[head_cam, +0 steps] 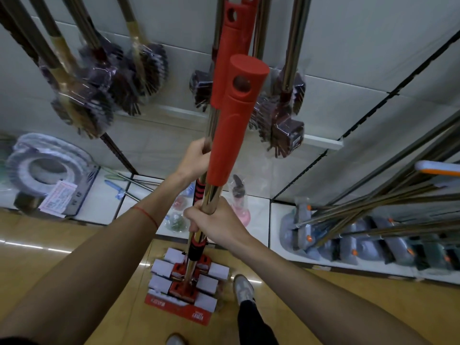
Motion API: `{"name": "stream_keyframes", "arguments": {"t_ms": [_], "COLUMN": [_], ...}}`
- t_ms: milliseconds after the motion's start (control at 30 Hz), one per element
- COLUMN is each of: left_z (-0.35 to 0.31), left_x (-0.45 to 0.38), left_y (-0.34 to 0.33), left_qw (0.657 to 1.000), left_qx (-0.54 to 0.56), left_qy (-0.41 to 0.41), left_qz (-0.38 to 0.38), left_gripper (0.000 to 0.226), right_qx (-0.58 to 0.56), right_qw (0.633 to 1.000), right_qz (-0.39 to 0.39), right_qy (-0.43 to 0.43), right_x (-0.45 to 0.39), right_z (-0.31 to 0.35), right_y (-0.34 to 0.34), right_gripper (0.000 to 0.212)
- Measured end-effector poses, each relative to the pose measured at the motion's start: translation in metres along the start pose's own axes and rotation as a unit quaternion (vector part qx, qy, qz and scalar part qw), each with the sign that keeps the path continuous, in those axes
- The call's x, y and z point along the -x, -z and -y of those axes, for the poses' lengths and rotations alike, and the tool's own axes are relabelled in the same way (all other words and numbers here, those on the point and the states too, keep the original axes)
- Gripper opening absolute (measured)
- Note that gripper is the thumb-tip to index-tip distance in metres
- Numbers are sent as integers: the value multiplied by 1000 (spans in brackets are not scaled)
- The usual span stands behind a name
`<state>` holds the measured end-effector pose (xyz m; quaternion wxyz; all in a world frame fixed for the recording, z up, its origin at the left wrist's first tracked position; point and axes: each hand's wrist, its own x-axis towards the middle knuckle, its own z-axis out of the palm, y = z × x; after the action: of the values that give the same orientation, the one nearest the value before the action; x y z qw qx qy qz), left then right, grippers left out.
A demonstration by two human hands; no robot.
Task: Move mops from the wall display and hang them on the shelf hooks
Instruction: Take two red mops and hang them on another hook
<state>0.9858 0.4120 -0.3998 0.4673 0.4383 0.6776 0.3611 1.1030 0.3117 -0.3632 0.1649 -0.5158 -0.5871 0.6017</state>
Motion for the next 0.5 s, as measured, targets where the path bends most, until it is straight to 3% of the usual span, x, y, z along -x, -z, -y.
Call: {"name": "stream_keyframes", "arguments": {"t_ms": [233, 400, 500], "left_z": [-5, 7, 5], "left_x": [57, 101, 127], "left_y": [0, 3, 4], "left_qw": [996, 993, 992], "left_qx": [70, 55, 71], "left_qy": [-43, -75, -78], "left_qz": [-42, -75, -64], "left_gripper": [31, 56, 59], "right_qx": [-92, -122, -120], "right_qw": [990, 978, 973], "right_qz": [-101, -170, -197], "right_qy": [11, 5, 16], "right_x": [29, 67, 100], "right_z": [1, 4, 11], "right_y": [-28, -48, -52], "right_gripper": [35, 41, 43]}}
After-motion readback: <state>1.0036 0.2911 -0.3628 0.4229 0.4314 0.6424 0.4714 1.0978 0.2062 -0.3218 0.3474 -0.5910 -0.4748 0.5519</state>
